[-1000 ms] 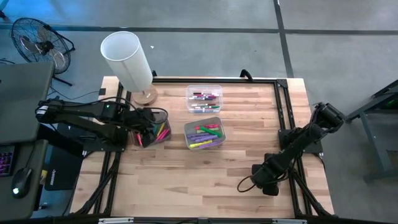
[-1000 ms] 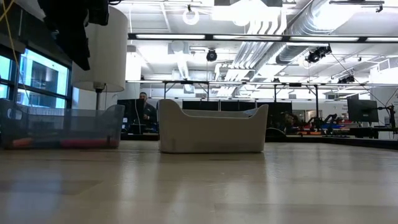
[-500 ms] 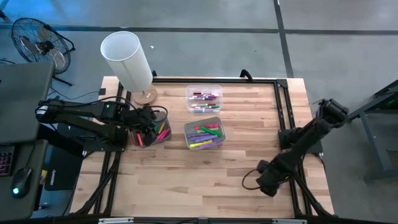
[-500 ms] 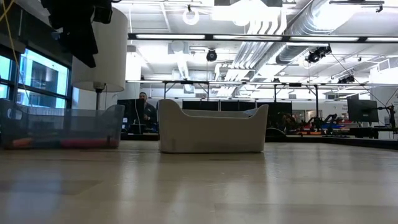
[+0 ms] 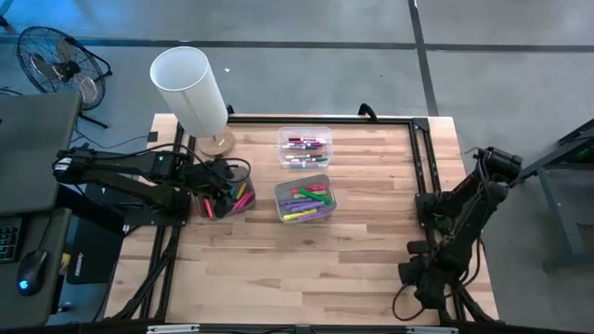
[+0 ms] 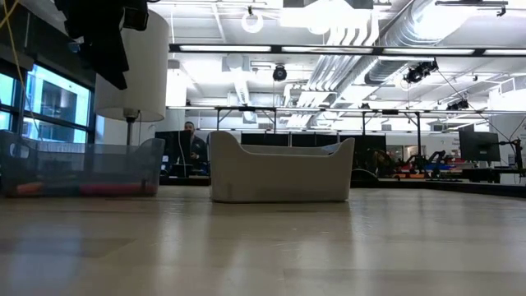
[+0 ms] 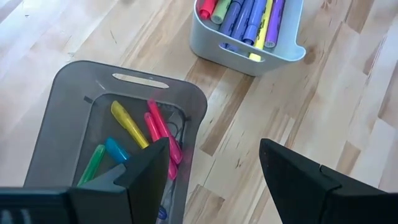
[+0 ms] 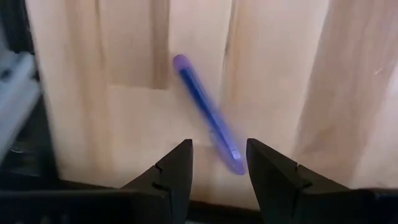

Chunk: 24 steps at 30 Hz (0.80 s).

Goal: Pick & Place Markers
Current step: Put the violet pen into the black bin

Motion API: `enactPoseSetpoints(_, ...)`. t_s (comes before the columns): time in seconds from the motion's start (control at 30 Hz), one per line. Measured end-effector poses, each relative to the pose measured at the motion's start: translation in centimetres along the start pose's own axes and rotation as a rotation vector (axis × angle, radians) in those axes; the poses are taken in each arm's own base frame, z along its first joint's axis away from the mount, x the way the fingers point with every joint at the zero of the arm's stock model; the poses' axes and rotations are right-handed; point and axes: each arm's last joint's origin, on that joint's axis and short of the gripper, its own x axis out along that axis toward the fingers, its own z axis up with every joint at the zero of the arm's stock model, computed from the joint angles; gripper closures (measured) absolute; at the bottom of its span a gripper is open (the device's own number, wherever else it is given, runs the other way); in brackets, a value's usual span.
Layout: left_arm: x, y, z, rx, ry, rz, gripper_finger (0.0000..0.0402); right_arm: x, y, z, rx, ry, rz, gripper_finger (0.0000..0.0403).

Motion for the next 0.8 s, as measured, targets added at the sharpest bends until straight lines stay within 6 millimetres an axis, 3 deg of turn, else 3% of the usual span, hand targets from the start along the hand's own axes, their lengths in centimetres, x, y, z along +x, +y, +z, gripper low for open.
enactPoseSetpoints(0.3, 0.0, -0.1, 0.1, -0.027, -0.014, -0.010, 0.0156, 2.2, 0.3, 0.0, -0.335, 0.048, -0.071, 0.0263)
enactPoseSetpoints(0.5, 0.0, 0.0, 0.2, -0.058, -0.027, 0.007, 0.0156, 4.2, 0.4, 0.3, -0.343, 0.084, -0.152, 0.0269)
enactPoseSetpoints(0.8, 0.0, -0.1, 0.3, -0.055, -0.048, 0.004, 0.0156, 4.6, 0.2, 0.5, -0.249, 0.046, -0.207, 0.0372)
